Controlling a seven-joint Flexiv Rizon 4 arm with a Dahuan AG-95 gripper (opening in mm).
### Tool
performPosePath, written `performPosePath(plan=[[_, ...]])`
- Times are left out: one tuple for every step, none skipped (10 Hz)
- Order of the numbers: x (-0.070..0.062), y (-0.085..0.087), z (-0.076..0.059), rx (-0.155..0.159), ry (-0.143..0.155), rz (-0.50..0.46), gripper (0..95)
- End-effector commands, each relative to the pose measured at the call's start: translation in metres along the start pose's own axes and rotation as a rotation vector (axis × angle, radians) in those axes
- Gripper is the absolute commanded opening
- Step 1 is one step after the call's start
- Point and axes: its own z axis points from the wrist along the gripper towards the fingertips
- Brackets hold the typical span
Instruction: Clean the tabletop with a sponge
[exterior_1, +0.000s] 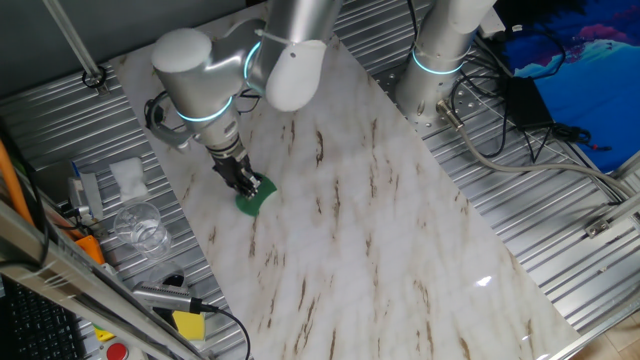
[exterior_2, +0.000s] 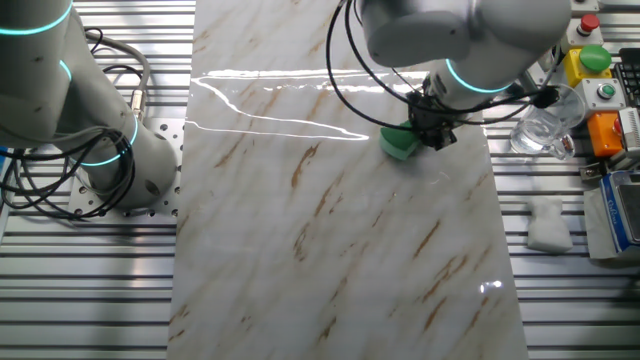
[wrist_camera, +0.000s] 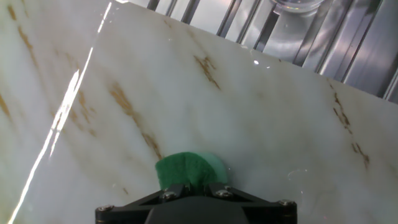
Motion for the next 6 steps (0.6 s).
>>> performPosePath(plan=[[0.0003,0.0005,-0.0012,-0.004,0.004,0.002,0.0],[0.0003,0.0005,-0.0012,-0.005,0.003,0.007,0.0],[0.0003,0.0005,-0.0012,-0.005,0.004,0.009,0.0],[0.0003,0.0005,-0.0012,-0.008,0.002,0.011,0.0],[0.0003,0.0005,-0.0012,-0.041,-0.012,0.022,0.0],[0.0003,0.0005,-0.0012,-0.053,-0.02,0.043,0.0]])
